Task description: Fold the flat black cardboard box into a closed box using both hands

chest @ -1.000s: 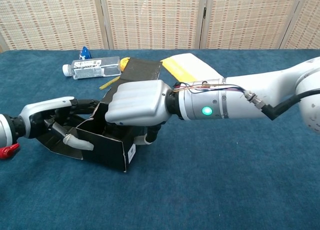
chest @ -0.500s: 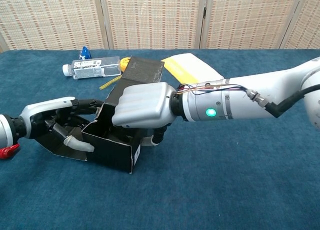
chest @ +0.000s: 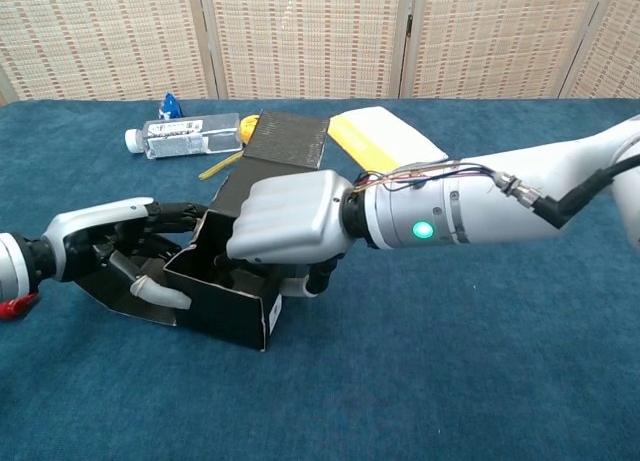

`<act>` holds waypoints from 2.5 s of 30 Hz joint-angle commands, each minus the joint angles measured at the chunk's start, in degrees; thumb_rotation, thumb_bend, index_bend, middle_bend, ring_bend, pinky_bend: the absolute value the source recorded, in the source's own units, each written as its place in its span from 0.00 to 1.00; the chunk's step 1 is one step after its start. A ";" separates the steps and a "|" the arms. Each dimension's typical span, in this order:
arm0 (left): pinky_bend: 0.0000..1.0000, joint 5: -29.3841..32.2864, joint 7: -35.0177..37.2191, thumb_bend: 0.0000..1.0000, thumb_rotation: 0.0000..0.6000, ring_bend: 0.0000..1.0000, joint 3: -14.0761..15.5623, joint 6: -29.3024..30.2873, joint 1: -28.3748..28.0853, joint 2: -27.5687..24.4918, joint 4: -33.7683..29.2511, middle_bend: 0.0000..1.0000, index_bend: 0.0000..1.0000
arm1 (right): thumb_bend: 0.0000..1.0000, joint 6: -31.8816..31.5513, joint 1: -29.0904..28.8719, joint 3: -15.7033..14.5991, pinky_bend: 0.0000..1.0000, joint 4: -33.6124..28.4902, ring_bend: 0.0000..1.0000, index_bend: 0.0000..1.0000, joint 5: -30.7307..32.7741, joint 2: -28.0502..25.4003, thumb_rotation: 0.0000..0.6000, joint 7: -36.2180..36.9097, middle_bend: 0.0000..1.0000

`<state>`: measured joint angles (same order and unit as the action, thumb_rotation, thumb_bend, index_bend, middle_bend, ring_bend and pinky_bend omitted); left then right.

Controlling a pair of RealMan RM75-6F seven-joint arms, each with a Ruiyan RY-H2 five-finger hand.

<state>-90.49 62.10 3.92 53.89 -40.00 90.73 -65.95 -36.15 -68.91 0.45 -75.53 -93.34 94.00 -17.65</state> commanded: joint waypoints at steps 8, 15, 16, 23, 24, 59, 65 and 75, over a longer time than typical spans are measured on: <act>0.38 0.04 0.13 0.09 1.00 0.58 0.04 0.12 0.15 -0.18 -0.22 0.23 0.17 | 1.00 -0.17 0.22 0.40 0.92 -1.54 0.76 0.62 0.76 -0.53 1.00 -0.28 0.71; 0.38 0.03 -0.10 0.09 1.00 0.58 -0.03 0.10 0.08 -0.37 -0.58 0.21 0.16 | 1.00 -0.93 0.76 0.52 0.92 -1.20 0.76 0.57 0.89 -1.03 1.00 -1.65 0.63; 0.38 0.08 -0.12 0.09 1.00 0.58 -0.08 0.07 0.06 -0.48 -0.67 0.20 0.14 | 1.00 -1.14 0.98 0.71 0.92 -1.23 0.76 0.50 1.17 -1.25 1.00 -2.50 0.57; 0.37 0.28 -0.76 0.09 1.00 0.54 -0.65 0.47 -0.12 -2.02 -2.43 0.03 0.00 | 0.89 -1.91 2.53 2.28 0.92 -1.84 0.70 0.09 4.40 -2.61 1.00 -10.61 0.26; 0.36 0.39 -1.23 0.09 1.00 0.53 -0.74 0.43 -0.13 -2.18 -2.71 0.01 0.00 | 0.83 -2.21 2.78 2.54 0.92 -2.06 0.70 0.07 4.87 -2.72 1.00 -11.59 0.24; 0.36 7.57 -28.67 0.09 1.00 0.44 -4.55 5.33 5.85 -13.57 -18.73 0.00 0.00 | 0.00 -17.29 27.77 5.83 0.89 -34.71 0.64 0.00 47.41 -9.35 1.00 9.11 0.10; 0.36 7.41 -29.05 0.09 1.00 0.44 -5.41 7.55 7.18 -13.63 -19.11 0.00 0.00 | 0.00 -19.28 28.55 7.86 0.89 -29.86 0.62 0.00 50.39 -0.60 1.00 12.54 0.02; 0.36 6.69 -27.00 0.09 1.00 0.44 -6.17 8.29 8.04 -14.35 -19.25 0.00 0.00 | 0.00 -19.75 26.58 11.61 0.89 -16.23 0.61 0.00 52.48 12.99 1.00 12.55 0.02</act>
<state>-83.70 34.93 -2.17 62.10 -32.04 76.48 -85.20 -55.77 -41.56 10.48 -95.47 -41.26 103.67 -5.33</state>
